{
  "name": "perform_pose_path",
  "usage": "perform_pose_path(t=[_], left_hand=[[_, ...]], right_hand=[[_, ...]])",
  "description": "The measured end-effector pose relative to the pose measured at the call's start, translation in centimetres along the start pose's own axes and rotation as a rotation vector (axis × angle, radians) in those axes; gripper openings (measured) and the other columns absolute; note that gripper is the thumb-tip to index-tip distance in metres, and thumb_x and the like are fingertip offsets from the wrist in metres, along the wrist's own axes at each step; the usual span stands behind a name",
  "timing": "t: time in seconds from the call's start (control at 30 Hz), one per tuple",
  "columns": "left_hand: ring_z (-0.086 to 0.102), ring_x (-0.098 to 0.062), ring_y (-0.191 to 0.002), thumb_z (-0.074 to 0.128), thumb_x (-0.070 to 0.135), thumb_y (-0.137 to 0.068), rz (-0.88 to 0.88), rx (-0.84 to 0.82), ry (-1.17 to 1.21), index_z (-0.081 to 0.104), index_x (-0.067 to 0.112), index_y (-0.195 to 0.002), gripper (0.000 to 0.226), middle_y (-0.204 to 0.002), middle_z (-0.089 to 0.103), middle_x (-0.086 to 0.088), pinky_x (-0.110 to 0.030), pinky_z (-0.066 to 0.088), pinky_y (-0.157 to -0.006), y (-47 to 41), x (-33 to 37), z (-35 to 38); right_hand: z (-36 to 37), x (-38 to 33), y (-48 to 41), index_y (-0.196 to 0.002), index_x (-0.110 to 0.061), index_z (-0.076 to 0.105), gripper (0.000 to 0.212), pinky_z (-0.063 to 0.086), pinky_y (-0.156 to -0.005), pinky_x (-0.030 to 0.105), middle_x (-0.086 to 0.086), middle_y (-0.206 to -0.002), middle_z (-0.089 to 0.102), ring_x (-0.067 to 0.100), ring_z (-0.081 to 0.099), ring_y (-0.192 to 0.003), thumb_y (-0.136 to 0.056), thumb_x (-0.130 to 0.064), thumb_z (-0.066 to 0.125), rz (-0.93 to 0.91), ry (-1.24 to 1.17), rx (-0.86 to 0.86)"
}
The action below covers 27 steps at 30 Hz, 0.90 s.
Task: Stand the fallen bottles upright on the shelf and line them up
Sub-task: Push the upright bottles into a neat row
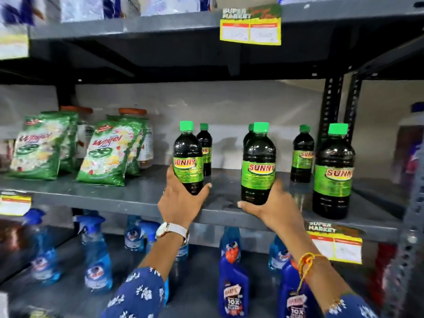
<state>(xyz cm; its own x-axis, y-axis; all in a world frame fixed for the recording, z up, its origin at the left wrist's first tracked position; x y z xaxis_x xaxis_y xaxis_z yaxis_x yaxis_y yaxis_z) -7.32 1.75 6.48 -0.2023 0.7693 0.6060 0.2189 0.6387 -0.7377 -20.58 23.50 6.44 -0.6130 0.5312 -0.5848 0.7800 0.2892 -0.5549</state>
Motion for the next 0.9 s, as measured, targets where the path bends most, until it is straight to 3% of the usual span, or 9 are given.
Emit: perform_pose_path(t=[0.13, 0.3, 0.6, 0.9], left_hand=[[0.064, -0.037, -0.087, 0.071, 0.054, -0.065, 0.005, 0.025, -0.012, 0.029, 0.009, -0.132, 0.092, -0.110, 0.064, -0.016, -0.043, 0.050, -0.067, -0.2, -0.3, -0.1], [0.064, -0.035, -0.085, 0.068, 0.061, -0.063, 0.029, 0.036, -0.016, 0.029, 0.013, -0.129, 0.090, -0.106, 0.065, -0.012, -0.041, 0.050, -0.066, -0.4, -0.4, -0.3], [0.065, -0.034, -0.076, 0.070, 0.055, -0.065, 0.036, 0.025, -0.009, 0.029, 0.012, -0.123, 0.083, -0.095, 0.067, -0.012, -0.034, 0.045, -0.062, -0.4, -0.6, -0.4], [0.064, -0.036, -0.087, 0.066, 0.067, -0.060, -0.018, -0.038, -0.014, 0.025, 0.014, -0.127, 0.094, -0.103, 0.066, -0.015, -0.043, 0.050, -0.068, -0.3, -1.2, 0.0]], right_hand=[[0.1, 0.1, -0.2, -0.104, -0.015, 0.039, 0.083, 0.050, -0.067, 0.037, 0.012, -0.100, 0.064, 0.035, 0.062, -0.090, -0.049, -0.066, 0.074, -0.011, 0.042, 0.036], [0.3, 0.4, -0.4, -0.101, -0.016, 0.037, 0.084, 0.043, -0.061, 0.032, 0.010, -0.097, 0.064, 0.034, 0.063, -0.086, -0.047, -0.070, 0.072, -0.011, 0.069, 0.055], [0.2, 0.2, -0.2, -0.102, -0.015, 0.036, 0.083, 0.048, -0.064, 0.035, 0.011, -0.098, 0.064, 0.034, 0.063, -0.087, -0.049, -0.067, 0.073, -0.030, 0.088, 0.057], [0.3, -0.3, 0.3, -0.112, -0.015, 0.031, 0.094, 0.052, -0.074, 0.041, 0.011, -0.108, 0.062, 0.032, 0.061, -0.096, -0.048, -0.071, 0.071, -0.038, 0.044, -0.002]])
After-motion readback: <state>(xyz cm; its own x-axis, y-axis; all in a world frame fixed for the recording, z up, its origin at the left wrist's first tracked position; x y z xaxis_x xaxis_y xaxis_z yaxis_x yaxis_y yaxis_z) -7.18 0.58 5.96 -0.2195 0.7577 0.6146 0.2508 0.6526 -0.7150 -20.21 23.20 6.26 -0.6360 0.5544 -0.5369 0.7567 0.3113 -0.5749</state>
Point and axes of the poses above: each hand's wrist, its own y-axis away from the middle knuckle, its own z-axis out of the palm, x = y × z, the point moved 8 cm from there along -y, towards the middle knuckle
